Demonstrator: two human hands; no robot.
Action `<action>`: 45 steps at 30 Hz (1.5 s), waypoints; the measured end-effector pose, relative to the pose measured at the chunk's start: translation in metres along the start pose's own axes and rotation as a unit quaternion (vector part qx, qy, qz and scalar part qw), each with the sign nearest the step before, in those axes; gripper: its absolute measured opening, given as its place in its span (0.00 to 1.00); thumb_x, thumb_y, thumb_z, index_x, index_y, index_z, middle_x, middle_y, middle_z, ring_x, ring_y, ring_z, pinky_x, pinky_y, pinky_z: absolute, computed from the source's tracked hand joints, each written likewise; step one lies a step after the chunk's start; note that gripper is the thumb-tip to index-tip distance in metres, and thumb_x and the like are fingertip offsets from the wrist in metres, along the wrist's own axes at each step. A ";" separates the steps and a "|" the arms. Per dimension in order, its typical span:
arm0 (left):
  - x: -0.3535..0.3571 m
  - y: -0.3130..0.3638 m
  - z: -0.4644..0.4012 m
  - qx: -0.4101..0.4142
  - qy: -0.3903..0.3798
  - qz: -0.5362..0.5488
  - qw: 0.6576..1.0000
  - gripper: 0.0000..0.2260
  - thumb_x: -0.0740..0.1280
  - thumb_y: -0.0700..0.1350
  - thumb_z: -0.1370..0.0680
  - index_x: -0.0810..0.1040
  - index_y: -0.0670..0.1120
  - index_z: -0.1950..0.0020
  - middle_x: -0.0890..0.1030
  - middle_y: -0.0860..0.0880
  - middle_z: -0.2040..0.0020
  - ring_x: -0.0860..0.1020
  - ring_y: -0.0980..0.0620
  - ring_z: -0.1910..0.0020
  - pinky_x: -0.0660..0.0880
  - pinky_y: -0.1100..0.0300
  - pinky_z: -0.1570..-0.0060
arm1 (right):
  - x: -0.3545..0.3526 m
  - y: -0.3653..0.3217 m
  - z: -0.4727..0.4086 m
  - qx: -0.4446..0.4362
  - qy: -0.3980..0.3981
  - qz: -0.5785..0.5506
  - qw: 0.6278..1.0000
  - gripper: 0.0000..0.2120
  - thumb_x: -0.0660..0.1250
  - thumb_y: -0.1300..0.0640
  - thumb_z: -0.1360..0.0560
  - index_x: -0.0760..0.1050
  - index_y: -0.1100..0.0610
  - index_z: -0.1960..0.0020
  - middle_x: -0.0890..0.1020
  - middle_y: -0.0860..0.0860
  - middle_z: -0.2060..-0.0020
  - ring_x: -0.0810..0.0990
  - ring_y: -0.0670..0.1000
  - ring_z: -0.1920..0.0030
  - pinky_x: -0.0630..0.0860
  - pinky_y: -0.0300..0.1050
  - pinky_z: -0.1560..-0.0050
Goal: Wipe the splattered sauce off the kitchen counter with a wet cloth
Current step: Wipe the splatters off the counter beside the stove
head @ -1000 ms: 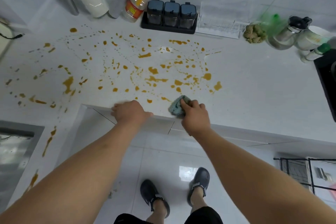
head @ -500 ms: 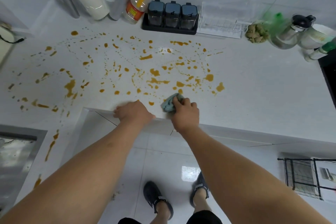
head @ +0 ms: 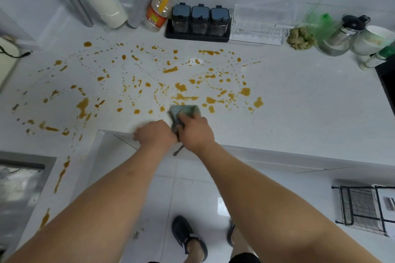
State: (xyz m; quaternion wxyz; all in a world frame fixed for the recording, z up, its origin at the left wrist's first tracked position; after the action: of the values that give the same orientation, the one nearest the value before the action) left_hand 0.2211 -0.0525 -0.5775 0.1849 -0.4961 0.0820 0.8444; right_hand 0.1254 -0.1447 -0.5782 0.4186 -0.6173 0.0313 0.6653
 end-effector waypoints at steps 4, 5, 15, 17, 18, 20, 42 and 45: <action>0.002 -0.001 0.002 0.002 -0.001 -0.008 1.000 0.34 0.65 0.73 0.36 0.82 0.47 0.45 0.83 0.44 0.48 0.82 0.38 0.48 0.80 0.42 0.44 | 0.015 0.006 0.008 -0.043 -0.042 0.113 0.992 0.30 0.66 0.53 0.24 0.64 0.46 0.23 0.69 0.57 0.32 0.69 0.63 0.38 0.75 0.56 0.41; 0.003 -0.001 0.003 0.001 -0.004 -0.014 1.000 0.38 0.66 0.76 0.38 0.82 0.47 0.44 0.83 0.44 0.46 0.82 0.38 0.46 0.80 0.42 0.44 | 0.010 0.014 0.012 -0.045 -0.042 0.118 0.991 0.31 0.66 0.55 0.25 0.64 0.45 0.23 0.69 0.57 0.32 0.69 0.62 0.38 0.75 0.55 0.40; 0.002 -0.001 0.000 0.001 -0.031 -0.051 0.998 0.40 0.67 0.76 0.33 0.79 0.46 0.35 0.81 0.42 0.39 0.80 0.34 0.40 0.78 0.39 0.41 | -0.079 0.160 0.044 0.179 0.023 0.134 0.974 0.22 0.60 0.54 0.24 0.79 0.45 0.33 0.70 0.58 0.33 0.67 0.65 0.37 0.70 0.55 0.34; 0.000 -0.001 0.001 0.003 -0.032 -0.053 0.998 0.40 0.68 0.76 0.33 0.78 0.47 0.33 0.81 0.42 0.39 0.79 0.34 0.40 0.78 0.39 0.40 | -0.075 0.152 0.037 0.221 0.061 0.097 0.968 0.21 0.57 0.47 0.23 0.82 0.52 0.39 0.73 0.62 0.35 0.68 0.66 0.36 0.69 0.55 0.34; 0.000 -0.001 0.002 0.002 -0.031 -0.053 0.998 0.41 0.68 0.76 0.33 0.78 0.47 0.33 0.81 0.42 0.38 0.79 0.34 0.40 0.77 0.39 0.40 | -0.069 0.139 0.034 0.230 0.077 0.092 0.966 0.24 0.56 0.43 0.23 0.81 0.55 0.39 0.73 0.63 0.36 0.69 0.67 0.36 0.69 0.56 0.35; -0.001 -0.001 0.002 0.003 -0.034 -0.052 0.998 0.42 0.68 0.76 0.33 0.77 0.47 0.32 0.80 0.42 0.37 0.79 0.34 0.39 0.77 0.38 0.40 | -0.049 0.101 0.031 0.210 0.081 0.111 0.968 0.25 0.57 0.42 0.20 0.75 0.61 0.35 0.74 0.64 0.37 0.70 0.66 0.36 0.68 0.57 0.35; 0.004 -0.004 0.001 0.021 0.001 -0.049 0.999 0.39 0.66 0.79 0.37 0.82 0.47 0.46 0.83 0.44 0.49 0.82 0.38 0.49 0.80 0.43 0.45 | -0.097 0.163 0.031 0.292 0.173 -0.023 0.940 0.14 0.58 0.55 0.20 0.73 0.61 0.38 0.74 0.62 0.43 0.76 0.66 0.46 0.75 0.55 0.48; 0.004 -0.006 0.003 0.026 0.005 -0.054 0.998 0.38 0.66 0.79 0.35 0.83 0.46 0.48 0.84 0.44 0.51 0.83 0.39 0.52 0.81 0.44 0.46 | -0.050 0.119 0.033 0.210 0.148 0.002 0.966 0.21 0.60 0.62 0.25 0.75 0.58 0.33 0.73 0.61 0.37 0.74 0.65 0.42 0.75 0.57 0.41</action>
State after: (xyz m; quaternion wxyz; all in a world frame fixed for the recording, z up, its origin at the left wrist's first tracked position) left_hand 0.2191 -0.0452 -0.5789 0.2425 -0.4990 0.0778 0.8284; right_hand 0.0226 -0.2296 -0.5846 0.5285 -0.6068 0.2333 0.5458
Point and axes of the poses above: each hand's wrist, its own z-axis away from the middle knuckle, its own x-axis out of the palm, y = z × x, the point moved 1 cm from there along -z, towards the middle knuckle
